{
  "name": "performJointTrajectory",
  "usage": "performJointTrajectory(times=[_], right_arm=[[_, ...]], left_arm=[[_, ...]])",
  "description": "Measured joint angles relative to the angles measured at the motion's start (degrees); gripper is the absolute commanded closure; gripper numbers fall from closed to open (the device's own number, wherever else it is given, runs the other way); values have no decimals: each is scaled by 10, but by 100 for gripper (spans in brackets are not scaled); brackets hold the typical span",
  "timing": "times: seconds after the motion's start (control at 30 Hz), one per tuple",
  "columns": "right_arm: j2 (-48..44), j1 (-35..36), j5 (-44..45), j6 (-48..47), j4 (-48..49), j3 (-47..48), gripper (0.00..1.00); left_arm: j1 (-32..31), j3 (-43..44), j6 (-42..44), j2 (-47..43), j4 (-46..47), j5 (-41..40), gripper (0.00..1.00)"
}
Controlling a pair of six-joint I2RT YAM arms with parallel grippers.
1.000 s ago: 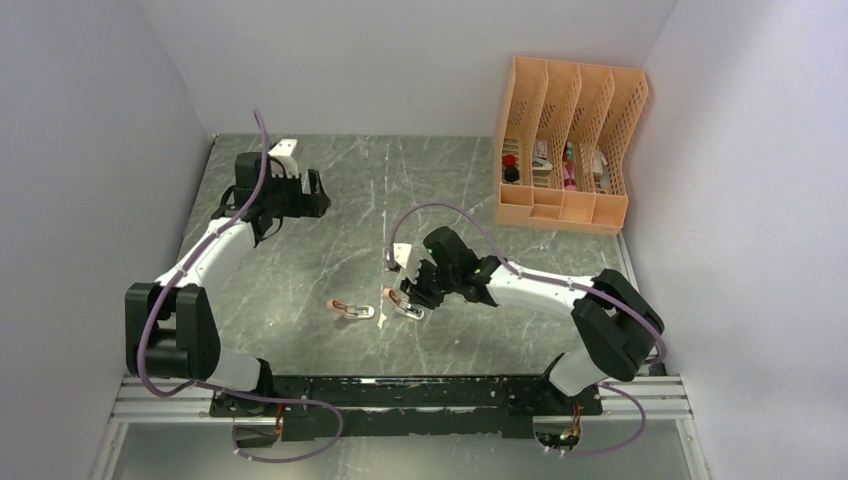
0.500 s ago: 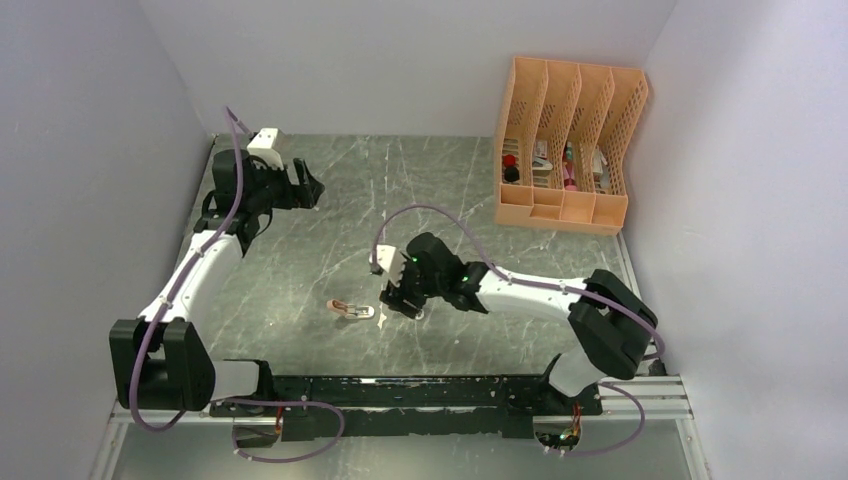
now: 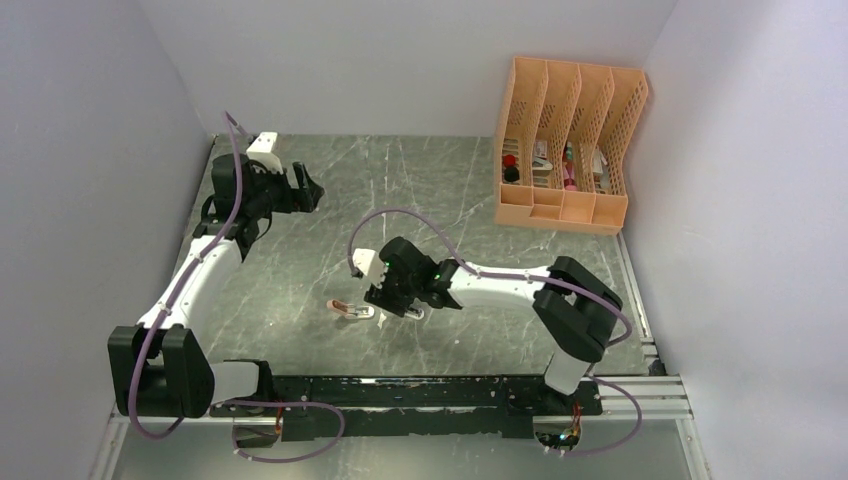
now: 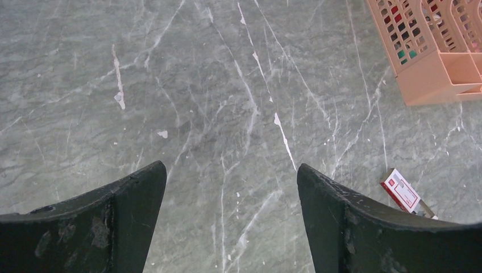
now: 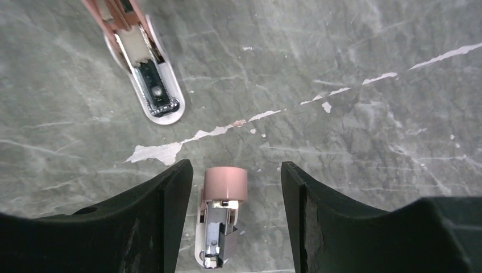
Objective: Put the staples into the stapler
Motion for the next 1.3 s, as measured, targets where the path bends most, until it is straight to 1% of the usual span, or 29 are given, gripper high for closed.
performJointTrajectory(times=[0.07,0.17,0.2,0.33,0.43,0.57,0.6,0.67,0.7,0.77,0.83,0.93,1.03,1.13,1.23,1.3], right_arm=[[14,0,9,0,-9,6,44],[24,0,13,2,-21,14,62],[24,0,12,1,-25,15,64],[24,0,4,14,-31,20,63],[22,0,4,25,-30,14,56],[14,0,5,41,-33,-12,55],[12,0,5,44,-34,-17,56],[9,0,7,48,-35,-23,66],[5,0,8,50,-36,-25,75],[-2,0,9,54,-35,-31,88],[-11,0,12,63,-33,-39,93],[-21,0,15,73,-22,-50,95],[-44,-6,9,85,17,-75,96],[-89,-14,3,98,95,-125,97],[-132,-23,2,123,208,-181,98],[-149,-30,2,150,309,-219,98]], left_arm=[[0,-2,0,0,0,0,11],[0,-3,0,0,0,0,11],[0,-3,0,0,0,0,11],[0,-3,-1,0,0,0,11],[0,-3,-2,0,0,0,12],[0,-3,-2,0,0,0,12],[0,-3,-2,0,0,0,12],[0,-3,-2,0,0,1,12],[0,-3,-2,0,0,1,12],[0,-3,-2,1,0,0,12],[0,-3,-2,1,0,0,12],[0,-3,-2,1,0,0,12],[0,-3,-2,1,0,0,12],[0,-3,-2,2,0,0,12],[0,-3,-2,2,0,0,12],[0,-3,-2,2,0,0,12]])
